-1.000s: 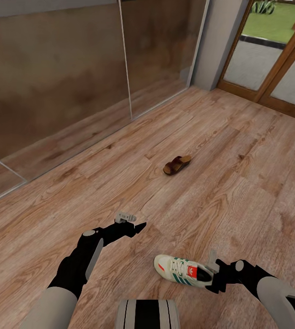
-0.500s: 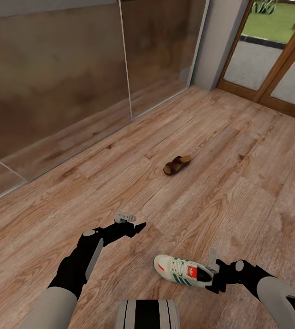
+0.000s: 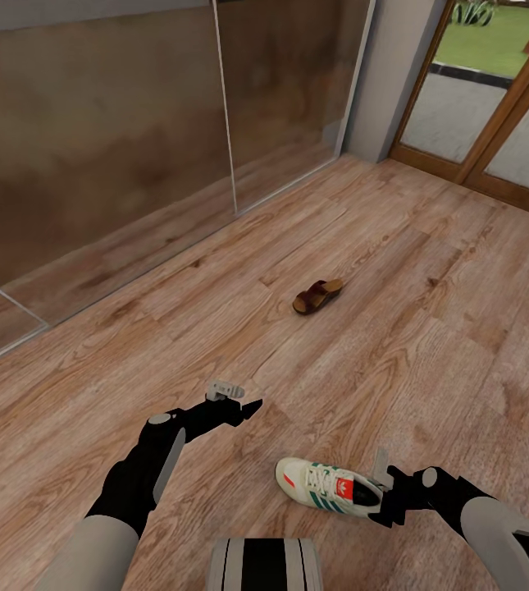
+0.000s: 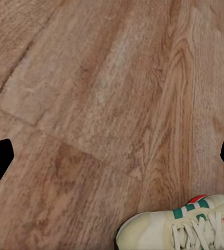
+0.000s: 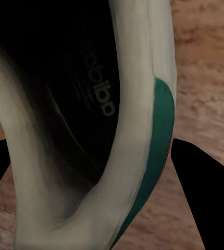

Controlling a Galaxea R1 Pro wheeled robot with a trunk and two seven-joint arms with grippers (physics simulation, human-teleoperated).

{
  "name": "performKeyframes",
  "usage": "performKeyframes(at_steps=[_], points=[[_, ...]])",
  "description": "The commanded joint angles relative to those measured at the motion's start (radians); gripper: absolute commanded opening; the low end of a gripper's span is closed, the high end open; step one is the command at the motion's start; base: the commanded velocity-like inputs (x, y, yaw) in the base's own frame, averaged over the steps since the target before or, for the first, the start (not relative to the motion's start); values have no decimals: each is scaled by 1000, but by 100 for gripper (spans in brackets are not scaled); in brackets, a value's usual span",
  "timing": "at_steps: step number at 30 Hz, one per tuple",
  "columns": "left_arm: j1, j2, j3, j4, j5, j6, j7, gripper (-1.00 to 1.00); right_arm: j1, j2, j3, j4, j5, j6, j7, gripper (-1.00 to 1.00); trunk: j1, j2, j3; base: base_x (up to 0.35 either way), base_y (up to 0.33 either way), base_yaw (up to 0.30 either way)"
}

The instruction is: Pick up the two gym shoes and the two sandals from the corridor floor and place them onto the hallstand (shoe rack) in the corridor, making sure they are on the rack and not on the floor. Arrange them so the two gym shoes are next to each other and the two sandals are next to each other.

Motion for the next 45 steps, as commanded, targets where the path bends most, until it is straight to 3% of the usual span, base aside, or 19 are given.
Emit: performKeyframes(at_steps=[1, 9, 25, 26, 27, 28, 29, 31, 34, 37, 40, 42, 43, 44, 45], points=[[0, 0, 1, -1, 1, 8, -3, 100, 0, 0, -9, -1, 10, -4, 3, -100, 0, 0, -1, 0, 0, 0], [0, 0, 1, -1, 1, 8, -3, 100, -1, 0, -8, -1, 11, -4, 4, -100, 0, 0, -1, 0, 0, 0], [0, 0, 1, -1, 2, 8, -3, 100, 0, 0, -19, -2, 3, -4, 7, -100, -7, 3, 61, 0, 0, 0], [0, 0, 1, -1, 1, 8, -3, 100, 0, 1, -96, -6, -46, -4, 10, -100, -8, 4, 65, 0, 0, 0], [0, 0, 1, -1, 1, 8, -3, 100, 0, 1, -121, -6, -64, -4, 11, -100, -8, 4, 69, 0, 0, 0], [0, 0, 1, -1, 1, 8, -3, 100, 0, 1, -178, -7, -103, -4, 13, -100, -9, 4, 73, 0, 0, 0], [0, 1, 1, -1, 2, 8, -2, 100, 0, 1, -208, -7, -124, -4, 13, -100, -9, 4, 77, 0, 0, 0], [0, 1, 1, 0, 2, 8, -2, 100, 0, 2, -323, -9, -200, -4, 15, -100, -10, 5, 84, 0, 0, 0], [0, 1, 1, 0, 1, 8, -2, 100, 0, 3, -405, -12, -247, -2, 15, -100, -11, 6, 96, 0, 0, 0], [0, 1, 2, 0, 1, 8, -2, 100, 0, 6, -431, -45, -263, 4, 15, -100, -13, 6, 108, 0, 0, 0], [0, 1, 3, 0, 3, 8, -2, 100, -1, 23, -446, -193, -275, 17, 14, -100, -14, 7, 119, 0, 0, 0], [0, 0, 2, 0, 4, 7, -2, 100, -1, 63, -450, -288, -280, 34, 13, -100, -15, 7, 127, 0, 0, 0], [0, 0, 2, 0, 5, 7, -2, 100, -1, 102, -451, -356, -286, 54, 12, -100, -15, 8, 131, 0, 0, 0], [0, 0, 2, 0, 5, 7, -2, 100, -1, 123, -452, -393, -290, 66, 11, -100, -16, 8, 135, 0, 0, 0], [0, -1, 2, 0, 6, 7, -2, 100, -1, 167, -453, -473, -295, 91, 9, -100, -16, 8, 139, 0, 0, 0]])
